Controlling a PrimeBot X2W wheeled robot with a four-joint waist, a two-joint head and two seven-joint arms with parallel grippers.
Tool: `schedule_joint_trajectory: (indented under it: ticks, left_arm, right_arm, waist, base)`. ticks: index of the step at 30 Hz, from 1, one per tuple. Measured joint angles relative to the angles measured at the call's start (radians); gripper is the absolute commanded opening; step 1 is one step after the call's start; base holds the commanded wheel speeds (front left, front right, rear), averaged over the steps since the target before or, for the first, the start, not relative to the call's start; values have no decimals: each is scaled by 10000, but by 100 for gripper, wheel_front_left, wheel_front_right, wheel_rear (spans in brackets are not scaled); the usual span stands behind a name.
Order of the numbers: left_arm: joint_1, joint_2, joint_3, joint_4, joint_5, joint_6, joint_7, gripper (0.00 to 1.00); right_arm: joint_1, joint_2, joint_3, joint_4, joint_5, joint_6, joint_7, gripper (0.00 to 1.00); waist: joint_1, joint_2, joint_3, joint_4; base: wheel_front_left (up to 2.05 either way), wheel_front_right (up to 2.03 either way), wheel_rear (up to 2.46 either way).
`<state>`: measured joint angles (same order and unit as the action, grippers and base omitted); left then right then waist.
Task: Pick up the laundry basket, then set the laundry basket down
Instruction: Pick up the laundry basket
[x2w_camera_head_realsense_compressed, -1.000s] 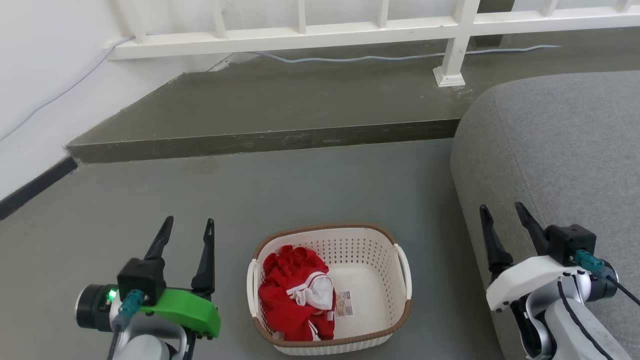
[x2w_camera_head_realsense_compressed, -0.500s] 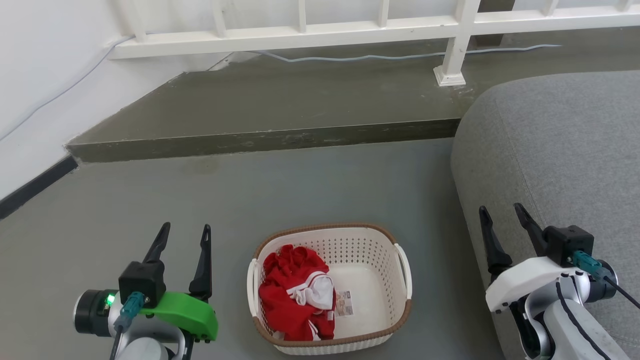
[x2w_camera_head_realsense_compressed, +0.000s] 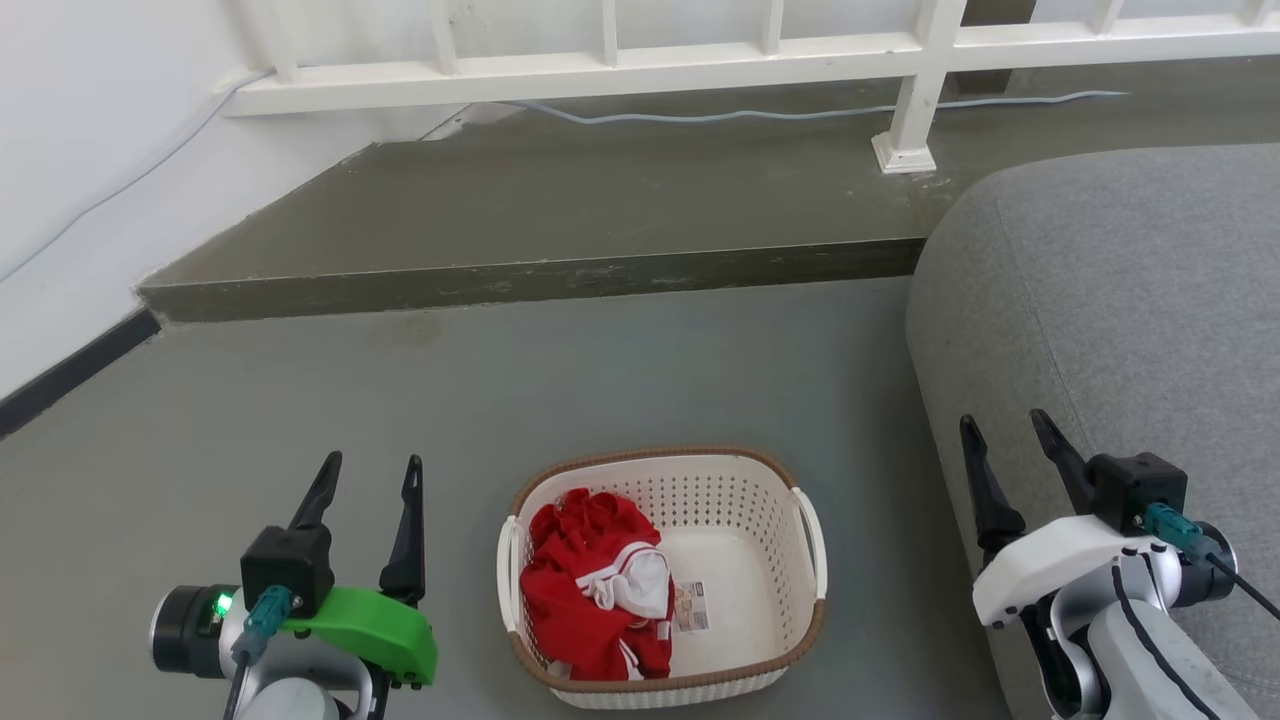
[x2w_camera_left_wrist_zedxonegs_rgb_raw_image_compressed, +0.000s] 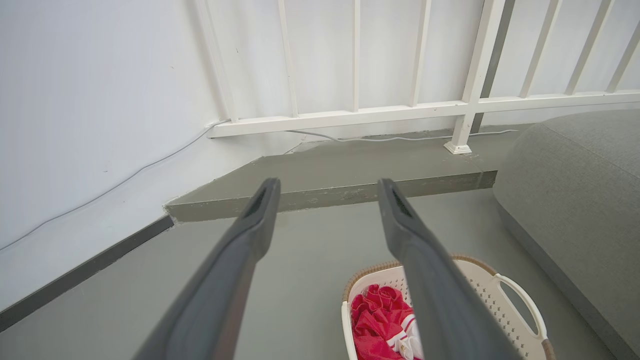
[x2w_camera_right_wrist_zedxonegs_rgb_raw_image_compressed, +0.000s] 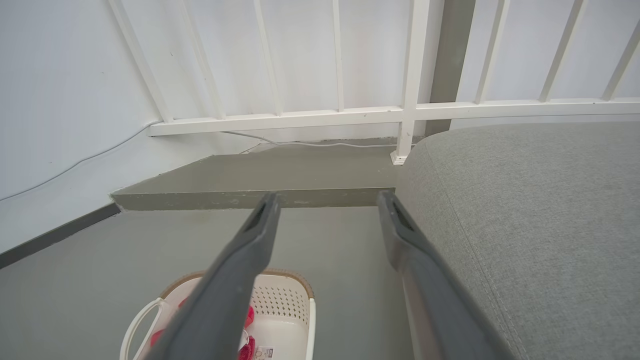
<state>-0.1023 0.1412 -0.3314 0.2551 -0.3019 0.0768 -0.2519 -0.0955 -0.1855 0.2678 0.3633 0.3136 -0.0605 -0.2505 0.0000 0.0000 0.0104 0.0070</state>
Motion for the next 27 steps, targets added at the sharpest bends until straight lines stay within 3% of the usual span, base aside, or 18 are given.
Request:
schedule_joint_trajectory:
  ticks: [13, 27]
  left_arm:
    - [-77, -96, -6, 6, 0, 29, 0, 100]
    - [-1187, -385, -142, 171, -31, 29, 50, 100]
  right_arm:
    - [-303, 15, -36, 17, -71, 73, 0, 100]
    - [-1331, 19, -8, 265, -82, 288, -12, 100]
  waist:
    - [0, 0, 514, 30]
    - [0, 0, 2015, 46]
  base:
    - [0, 0, 0]
    - [0, 0, 0]
